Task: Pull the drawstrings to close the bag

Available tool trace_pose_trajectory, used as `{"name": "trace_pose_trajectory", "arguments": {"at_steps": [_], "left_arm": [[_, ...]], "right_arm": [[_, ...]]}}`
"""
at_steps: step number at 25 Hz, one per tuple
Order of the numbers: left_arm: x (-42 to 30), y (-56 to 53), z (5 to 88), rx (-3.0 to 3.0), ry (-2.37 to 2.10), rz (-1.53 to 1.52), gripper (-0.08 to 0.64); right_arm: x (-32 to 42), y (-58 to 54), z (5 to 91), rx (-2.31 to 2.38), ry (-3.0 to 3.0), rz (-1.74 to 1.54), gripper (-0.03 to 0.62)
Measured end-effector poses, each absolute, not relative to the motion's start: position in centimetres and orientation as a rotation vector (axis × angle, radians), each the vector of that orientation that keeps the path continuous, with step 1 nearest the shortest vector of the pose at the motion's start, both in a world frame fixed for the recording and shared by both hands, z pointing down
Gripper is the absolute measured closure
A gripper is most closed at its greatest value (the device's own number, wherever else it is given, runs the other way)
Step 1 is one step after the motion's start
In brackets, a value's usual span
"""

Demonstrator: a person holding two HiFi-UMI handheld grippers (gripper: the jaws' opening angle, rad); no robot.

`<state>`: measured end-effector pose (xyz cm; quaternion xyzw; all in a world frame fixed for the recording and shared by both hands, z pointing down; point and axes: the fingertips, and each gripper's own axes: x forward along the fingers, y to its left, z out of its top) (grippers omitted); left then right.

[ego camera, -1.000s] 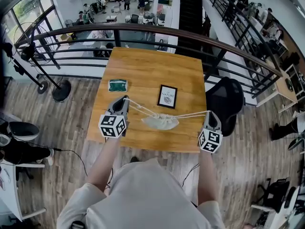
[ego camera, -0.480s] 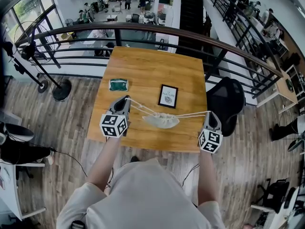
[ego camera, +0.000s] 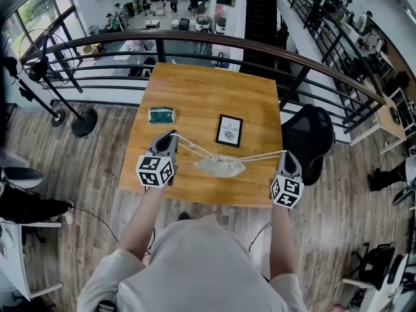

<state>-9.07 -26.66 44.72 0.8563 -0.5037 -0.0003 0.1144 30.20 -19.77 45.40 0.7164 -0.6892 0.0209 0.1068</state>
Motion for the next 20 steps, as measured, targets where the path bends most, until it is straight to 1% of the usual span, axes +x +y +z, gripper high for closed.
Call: {"name": "trace_pose_trajectory", "arguments": {"at_steps": [20], "left_arm": [[-9.39,-26.67,44.89,2.495,-1.478,0.000,0.568]], "right_arm": [[29.88,-20.07,45.23,2.101,-2.035,0.062,0.591]]}}
